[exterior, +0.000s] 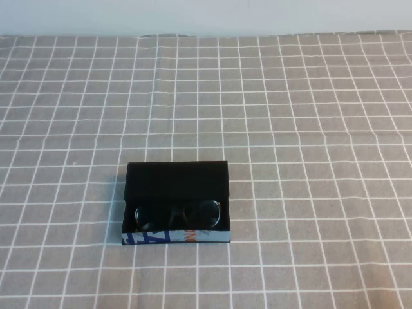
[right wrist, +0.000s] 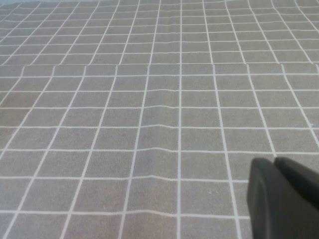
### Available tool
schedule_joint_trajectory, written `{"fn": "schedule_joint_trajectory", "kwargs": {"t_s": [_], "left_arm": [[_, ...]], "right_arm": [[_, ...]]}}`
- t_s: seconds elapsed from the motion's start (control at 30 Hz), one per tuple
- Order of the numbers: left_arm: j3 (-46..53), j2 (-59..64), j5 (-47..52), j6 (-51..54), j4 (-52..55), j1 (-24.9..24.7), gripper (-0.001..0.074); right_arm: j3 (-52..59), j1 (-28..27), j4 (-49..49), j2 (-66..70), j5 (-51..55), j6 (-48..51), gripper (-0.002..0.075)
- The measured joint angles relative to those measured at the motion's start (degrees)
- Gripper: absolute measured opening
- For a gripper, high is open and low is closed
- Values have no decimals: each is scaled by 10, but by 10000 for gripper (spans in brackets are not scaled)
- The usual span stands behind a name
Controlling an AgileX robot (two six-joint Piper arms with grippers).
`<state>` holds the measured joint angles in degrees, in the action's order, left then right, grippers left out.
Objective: Take glasses out of glasses case
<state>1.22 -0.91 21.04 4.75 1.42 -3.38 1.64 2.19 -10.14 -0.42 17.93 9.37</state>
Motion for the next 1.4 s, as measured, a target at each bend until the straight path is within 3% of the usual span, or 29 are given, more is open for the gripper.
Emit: {"fn": "schedule_joint_trajectory", "kwargs": {"t_s": [0.97, 1.17, 1.4], "left_arm": [[0, 0, 0, 0, 0, 0, -4], [0, 0, 0, 0, 0, 0, -4], [0, 0, 0, 0, 0, 0, -4]], "right_arm": [[0, 0, -15, 0, -21, 0, -18], [0, 0, -137, 0, -61, 0, -18], [0, 0, -374, 0, -115, 0, -18]]}}
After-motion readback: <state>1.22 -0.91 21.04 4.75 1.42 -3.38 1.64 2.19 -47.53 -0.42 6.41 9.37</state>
